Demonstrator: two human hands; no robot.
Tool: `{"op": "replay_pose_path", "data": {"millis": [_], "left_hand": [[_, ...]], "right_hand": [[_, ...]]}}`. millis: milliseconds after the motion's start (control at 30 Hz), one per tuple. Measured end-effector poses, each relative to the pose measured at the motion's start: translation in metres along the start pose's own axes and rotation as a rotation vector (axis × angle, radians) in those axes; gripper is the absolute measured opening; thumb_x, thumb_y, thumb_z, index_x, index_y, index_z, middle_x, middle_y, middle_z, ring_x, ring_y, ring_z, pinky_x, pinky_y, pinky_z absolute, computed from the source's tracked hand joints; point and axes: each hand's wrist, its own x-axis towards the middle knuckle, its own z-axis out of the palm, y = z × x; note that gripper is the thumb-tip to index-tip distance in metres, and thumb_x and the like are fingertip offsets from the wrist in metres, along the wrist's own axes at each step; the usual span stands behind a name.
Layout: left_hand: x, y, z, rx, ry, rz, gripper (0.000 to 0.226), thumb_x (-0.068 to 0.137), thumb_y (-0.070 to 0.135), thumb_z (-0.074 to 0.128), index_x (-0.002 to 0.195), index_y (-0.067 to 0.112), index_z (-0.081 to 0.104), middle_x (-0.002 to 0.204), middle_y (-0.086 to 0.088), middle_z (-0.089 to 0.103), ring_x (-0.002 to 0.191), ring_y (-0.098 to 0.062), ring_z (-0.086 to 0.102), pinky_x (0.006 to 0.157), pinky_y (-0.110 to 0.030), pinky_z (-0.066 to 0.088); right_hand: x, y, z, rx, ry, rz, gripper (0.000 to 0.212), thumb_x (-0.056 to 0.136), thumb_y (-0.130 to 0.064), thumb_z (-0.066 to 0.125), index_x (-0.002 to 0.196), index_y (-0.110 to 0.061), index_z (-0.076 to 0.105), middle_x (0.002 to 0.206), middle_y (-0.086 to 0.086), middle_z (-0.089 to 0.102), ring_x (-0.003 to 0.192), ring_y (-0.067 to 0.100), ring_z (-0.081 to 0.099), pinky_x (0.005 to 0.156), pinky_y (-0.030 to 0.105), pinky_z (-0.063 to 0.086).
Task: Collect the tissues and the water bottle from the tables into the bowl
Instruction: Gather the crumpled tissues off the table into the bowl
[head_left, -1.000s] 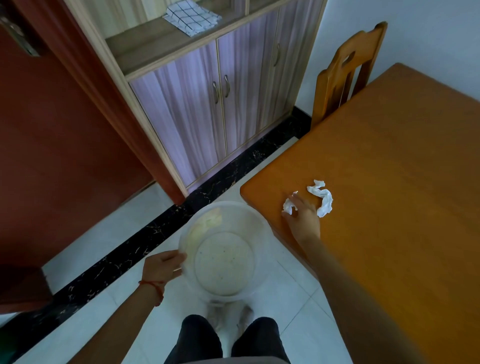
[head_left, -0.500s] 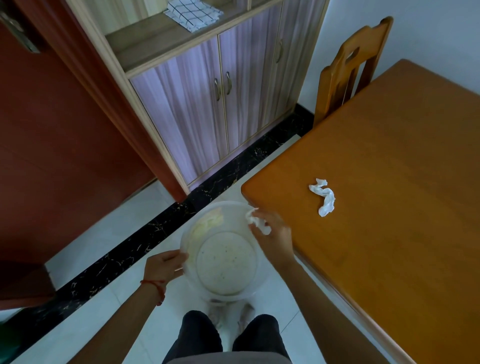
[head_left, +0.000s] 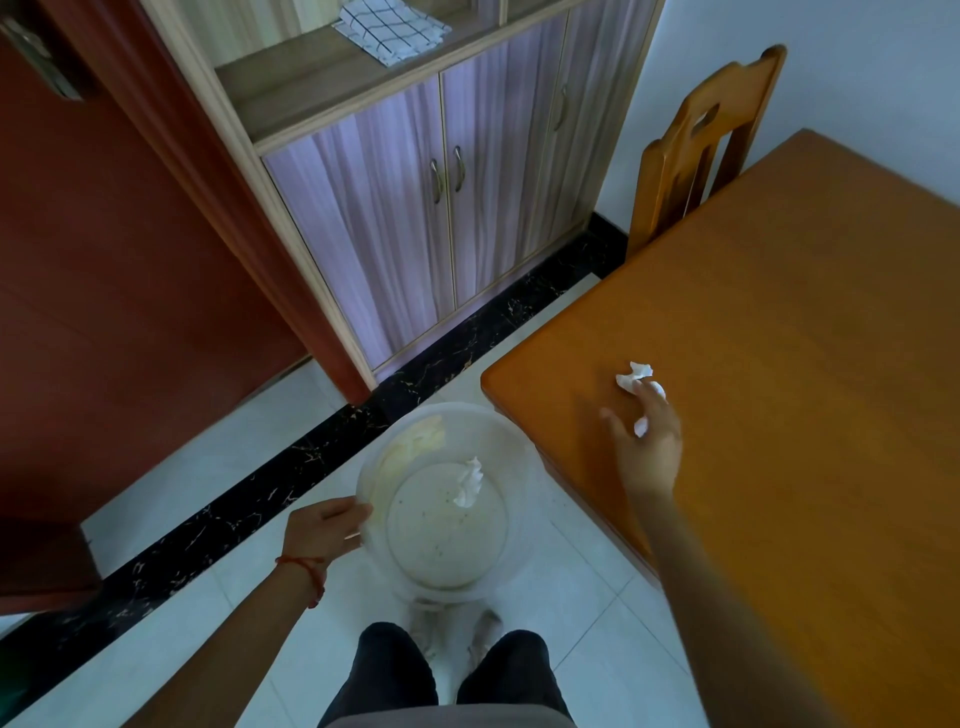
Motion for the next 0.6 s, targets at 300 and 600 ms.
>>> {"op": "replay_pose_path", "data": {"millis": [300, 600], "left_hand": [[-0.001, -0.001, 0.001, 0.002, 0.008, 0.011, 0.008, 0.078, -0.001, 0.064, 0.082, 0.006, 0.066, 0.083, -0.009, 0.066, 0.075, -0.024, 0.062, 0.05, -0.019, 0.056], [0.004, -0.004, 0.0, 0.007, 0.006, 0.031, 0.02, 0.078, 0.001, 0.065, 0.097, 0.002, 0.065, 0.089, -0.011, 0.066, 0.083, -0.028, 0.061, 0.066, -0.031, 0.055]], "right_hand": [[0.042, 0.024, -0.01, -0.149, -0.046, 0.044, 0.054, 0.075, -0.028, 0.051, 0.124, -0.007, 0.052, 0.129, 0.017, 0.055, 0.12, 0.038, 0.046, 0.094, 0.045, 0.04], [0.033, 0.027, 0.0, -0.099, -0.008, 0.04, 0.033, 0.083, 0.001, 0.053, 0.115, -0.005, 0.06, 0.103, 0.022, 0.065, 0.097, 0.038, 0.058, 0.079, 0.047, 0.05]]}}
